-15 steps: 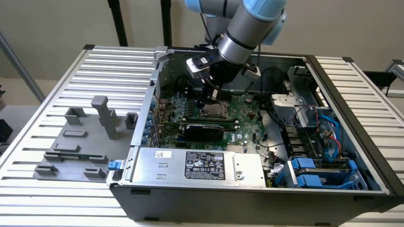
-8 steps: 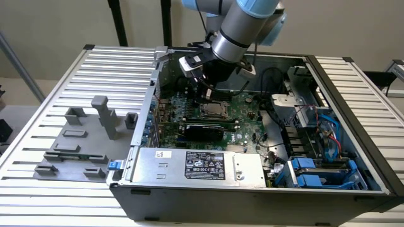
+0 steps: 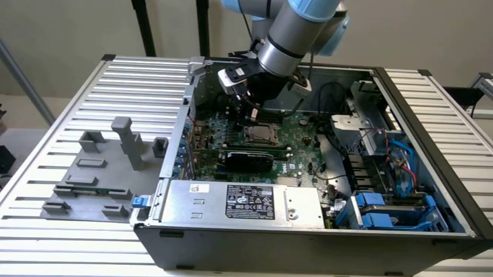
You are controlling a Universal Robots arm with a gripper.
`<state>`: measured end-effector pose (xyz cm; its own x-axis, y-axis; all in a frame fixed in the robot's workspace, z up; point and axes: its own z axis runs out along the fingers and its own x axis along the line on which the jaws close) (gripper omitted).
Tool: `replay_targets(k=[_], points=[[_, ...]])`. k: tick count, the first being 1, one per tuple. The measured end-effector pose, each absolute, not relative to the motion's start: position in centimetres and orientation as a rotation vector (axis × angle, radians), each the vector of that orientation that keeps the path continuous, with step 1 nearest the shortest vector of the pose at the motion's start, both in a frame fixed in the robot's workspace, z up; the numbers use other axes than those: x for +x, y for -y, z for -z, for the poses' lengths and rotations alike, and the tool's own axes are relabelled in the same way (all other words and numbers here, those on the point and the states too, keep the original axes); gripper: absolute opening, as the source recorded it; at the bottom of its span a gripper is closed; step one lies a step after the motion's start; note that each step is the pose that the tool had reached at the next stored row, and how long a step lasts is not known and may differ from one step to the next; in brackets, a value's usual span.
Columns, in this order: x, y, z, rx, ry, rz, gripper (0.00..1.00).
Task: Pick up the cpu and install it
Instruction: 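Install the first cpu locking lever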
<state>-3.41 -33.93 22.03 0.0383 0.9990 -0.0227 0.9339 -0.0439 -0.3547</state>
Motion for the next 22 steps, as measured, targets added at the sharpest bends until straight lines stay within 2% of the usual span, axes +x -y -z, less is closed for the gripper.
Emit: replay_targets(k=[12, 22], points=[[-3.4, 33.9, -22.0, -2.072, 1.986, -0.388, 0.11], [-5.8, 34.1, -22.0, -2.080, 1.967, -0.370, 0.11]])
